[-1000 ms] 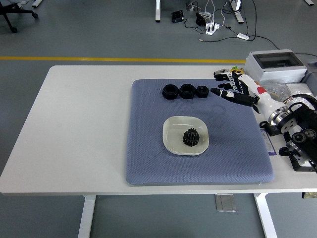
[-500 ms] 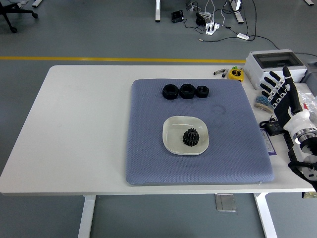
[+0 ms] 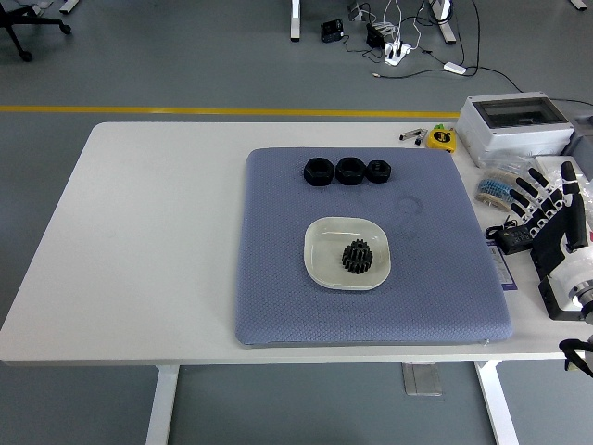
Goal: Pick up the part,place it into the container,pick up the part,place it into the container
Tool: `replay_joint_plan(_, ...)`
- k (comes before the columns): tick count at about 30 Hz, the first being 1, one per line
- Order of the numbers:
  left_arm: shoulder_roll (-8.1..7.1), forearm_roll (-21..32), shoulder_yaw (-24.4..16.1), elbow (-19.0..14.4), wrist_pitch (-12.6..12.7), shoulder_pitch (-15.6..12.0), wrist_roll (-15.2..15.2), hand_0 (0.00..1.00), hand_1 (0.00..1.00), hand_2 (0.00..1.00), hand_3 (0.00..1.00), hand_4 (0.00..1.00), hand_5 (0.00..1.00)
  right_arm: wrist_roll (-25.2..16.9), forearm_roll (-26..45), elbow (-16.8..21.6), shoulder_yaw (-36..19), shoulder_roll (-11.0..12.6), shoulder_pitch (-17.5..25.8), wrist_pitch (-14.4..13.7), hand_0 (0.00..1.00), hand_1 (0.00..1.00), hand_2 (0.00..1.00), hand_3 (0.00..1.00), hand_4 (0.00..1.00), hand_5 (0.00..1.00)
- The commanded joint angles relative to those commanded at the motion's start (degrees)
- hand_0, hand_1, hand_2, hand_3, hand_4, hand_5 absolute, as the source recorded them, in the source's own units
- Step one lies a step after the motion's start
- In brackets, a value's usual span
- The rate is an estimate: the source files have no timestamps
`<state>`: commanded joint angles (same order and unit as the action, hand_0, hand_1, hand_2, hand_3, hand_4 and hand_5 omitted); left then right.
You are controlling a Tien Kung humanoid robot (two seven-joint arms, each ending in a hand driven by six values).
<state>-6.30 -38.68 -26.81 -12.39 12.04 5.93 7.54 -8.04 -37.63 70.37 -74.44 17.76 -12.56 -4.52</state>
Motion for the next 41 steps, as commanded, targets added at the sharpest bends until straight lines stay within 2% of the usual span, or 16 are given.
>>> replay_joint_plan(7, -0.06, -0.49, -0.15, 0.01, -0.07, 0.03, 0.1, 0.729, 0.737, 0.765, 0.679, 0.712, 0.674, -1.45, -4.1, 2.02, -3.82, -1.76, 2.5, 2.17, 0.983, 0.874, 0.888, 0.913, 0.998, 0.998)
replay_joint_plan(13, -0.13, -0.77, -0.32, 0.05, -0.05, -0.09, 0.18, 0.728, 0.736, 0.766, 0.679, 0.712, 0.673, -1.48, -7.86, 3.54, -5.75, -2.34, 4.16, 3.0, 0.978, 0.867, 0.881, 0.91, 0.998, 0.998)
replay_joint_plan(18, -0.14, -1.32, -0.64, 0.06, -0.08, -0.22, 0.35, 0.728, 0.736, 0.766, 0.679, 0.712, 0.673, -1.11, -8.69, 3.69, -6.32, -2.65, 4.61, 3.74, 0.978, 0.867, 0.881, 0.91, 0.998, 0.998)
replay_joint_plan(19, -0.14, -1.41, -0.7, 0.06, -0.09, -0.25, 0.38, 0.728, 0.736, 0.766, 0.679, 0.712, 0.672, -1.05, -8.78, 3.67, -6.4, -2.68, 4.66, 3.91, 0.93, 0.851, 0.859, 0.885, 0.998, 0.998)
replay_joint_plan(41, -0.18, -2.03, -1.02, 0.02, -0.22, -0.56, 0.55, 0.728, 0.735, 0.767, 0.678, 0.712, 0.672, -0.81, -10.44, 3.99, -7.27, -2.67, 5.04, 7.46, 0.903, 0.834, 0.846, 0.863, 0.998, 0.998)
